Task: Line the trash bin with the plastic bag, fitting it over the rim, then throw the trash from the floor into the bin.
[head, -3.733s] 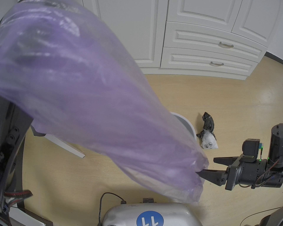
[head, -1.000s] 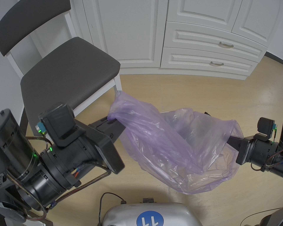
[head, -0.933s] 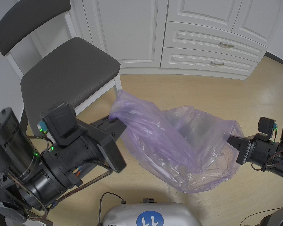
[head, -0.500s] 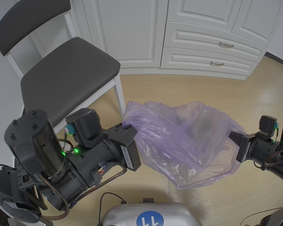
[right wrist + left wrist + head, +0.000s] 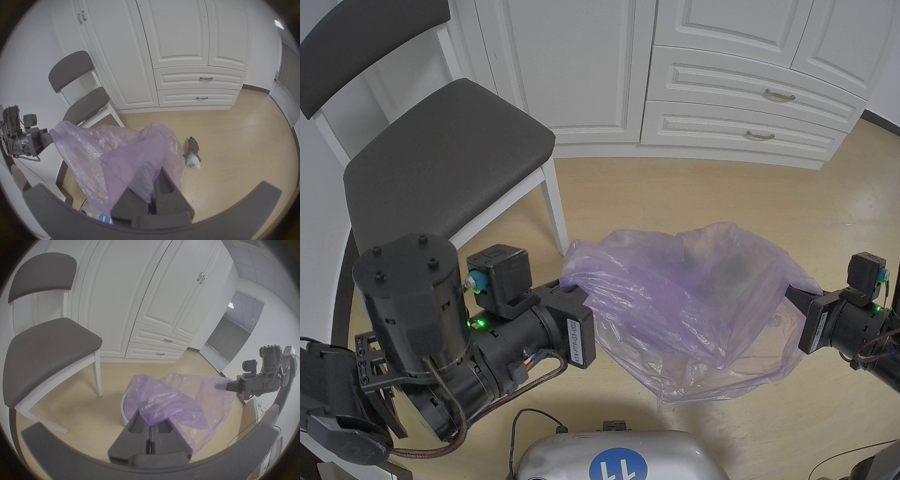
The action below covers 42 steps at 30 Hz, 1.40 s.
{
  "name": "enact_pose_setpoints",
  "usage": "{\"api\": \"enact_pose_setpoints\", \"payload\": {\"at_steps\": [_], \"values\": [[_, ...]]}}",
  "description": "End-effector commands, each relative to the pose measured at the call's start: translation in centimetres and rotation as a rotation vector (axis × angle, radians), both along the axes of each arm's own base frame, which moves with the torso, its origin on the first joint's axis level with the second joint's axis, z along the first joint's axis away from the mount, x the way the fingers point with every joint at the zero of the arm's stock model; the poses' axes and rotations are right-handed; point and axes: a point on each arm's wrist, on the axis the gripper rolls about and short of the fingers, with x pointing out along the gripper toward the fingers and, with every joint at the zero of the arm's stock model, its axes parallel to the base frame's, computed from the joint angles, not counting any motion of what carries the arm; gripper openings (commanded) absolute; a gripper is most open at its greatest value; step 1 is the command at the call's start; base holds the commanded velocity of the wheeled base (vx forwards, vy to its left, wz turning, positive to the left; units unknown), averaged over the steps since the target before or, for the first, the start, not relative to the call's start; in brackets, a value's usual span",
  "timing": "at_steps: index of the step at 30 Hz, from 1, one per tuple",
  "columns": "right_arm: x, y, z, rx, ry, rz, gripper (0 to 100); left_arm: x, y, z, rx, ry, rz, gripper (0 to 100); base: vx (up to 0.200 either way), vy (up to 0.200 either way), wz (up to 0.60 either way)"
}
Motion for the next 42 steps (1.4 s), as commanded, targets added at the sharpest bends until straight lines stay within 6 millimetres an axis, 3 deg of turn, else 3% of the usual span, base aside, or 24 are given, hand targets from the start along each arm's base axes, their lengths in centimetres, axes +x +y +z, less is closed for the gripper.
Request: {"api": "enact_pose_setpoints", "payload": {"at_steps": [1,9,15,22,31,37,42], "values": [[0.0,0.0,-0.4,-0.013,0.011,0.001,0,0.0,0.0,0.3,-0.009,-0.004,0.002,0,0.000,0.000,0.00],[0.1,0.1,-0.9,-0.025,0.027,0.018,0,-0.2,0.2,0.0,0.002,-0.013,-0.007,0,0.000,0.000,0.00],[0.0,0.2,-1.0,-0.065,0.024,0.025,0,-0.1,0.2,1.0,-0.062,-0.058,-0.008,0,0.000,0.000,0.00],[-0.3,-0.1,-0.7,-0.083,0.005,0.031,0,0.2,-0.2,1.2,-0.016,-0.073,-0.004,0,0.000,0.000,0.00],[-0.4,-0.2,-0.8,-0.113,0.032,0.033,0,-1.1,2.0,2.9,0.078,-0.111,0.065,0,0.000,0.000,0.00],[-0.8,-0.5,-0.6,-0.121,0.039,0.034,0,-0.4,1.7,2.1,0.125,-0.068,0.087,0,0.000,0.000,0.00],[-0.4,-0.2,-1.1,-0.139,0.058,0.030,0,0.6,2.6,1.9,0.129,-0.067,0.149,0,0.000,0.000,0.00]]}}
